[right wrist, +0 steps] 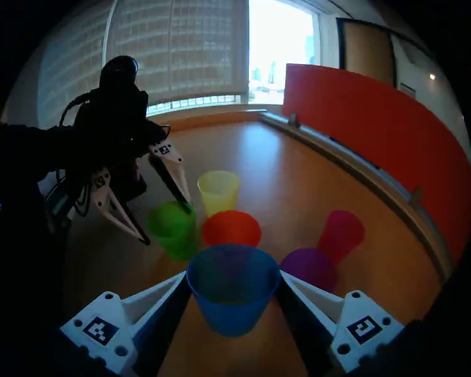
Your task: Pour water
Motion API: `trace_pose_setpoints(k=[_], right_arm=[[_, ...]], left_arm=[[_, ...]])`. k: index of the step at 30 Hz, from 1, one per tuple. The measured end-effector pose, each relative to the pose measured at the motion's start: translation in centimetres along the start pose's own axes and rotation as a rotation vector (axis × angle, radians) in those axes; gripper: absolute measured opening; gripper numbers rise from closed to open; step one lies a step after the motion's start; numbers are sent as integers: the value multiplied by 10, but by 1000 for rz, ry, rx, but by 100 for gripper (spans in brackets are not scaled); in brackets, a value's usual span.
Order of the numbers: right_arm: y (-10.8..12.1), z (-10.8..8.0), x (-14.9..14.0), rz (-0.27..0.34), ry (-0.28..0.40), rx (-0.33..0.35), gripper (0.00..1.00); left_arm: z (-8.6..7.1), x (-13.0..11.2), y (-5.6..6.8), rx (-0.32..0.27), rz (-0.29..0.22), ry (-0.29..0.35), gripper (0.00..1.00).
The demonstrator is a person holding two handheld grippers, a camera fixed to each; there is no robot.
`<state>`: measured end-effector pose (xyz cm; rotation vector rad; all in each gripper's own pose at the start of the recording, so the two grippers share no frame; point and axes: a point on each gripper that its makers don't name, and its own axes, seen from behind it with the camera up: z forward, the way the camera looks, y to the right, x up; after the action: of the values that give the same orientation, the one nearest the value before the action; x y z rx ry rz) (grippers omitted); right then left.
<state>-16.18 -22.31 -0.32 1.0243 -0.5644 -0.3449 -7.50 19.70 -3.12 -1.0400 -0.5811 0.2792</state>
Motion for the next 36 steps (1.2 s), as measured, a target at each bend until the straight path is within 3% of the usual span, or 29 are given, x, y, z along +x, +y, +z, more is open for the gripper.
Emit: trace_pose_setpoints(k=[20, 36], right_arm=[[-8, 23, -24, 23, -23, 28, 91], [-6, 26, -34, 16, -20, 19, 91]], left_arm=[[-21, -12, 1, 30, -40, -3, 100], [-29, -12, 2, 42, -53, -1, 100]])
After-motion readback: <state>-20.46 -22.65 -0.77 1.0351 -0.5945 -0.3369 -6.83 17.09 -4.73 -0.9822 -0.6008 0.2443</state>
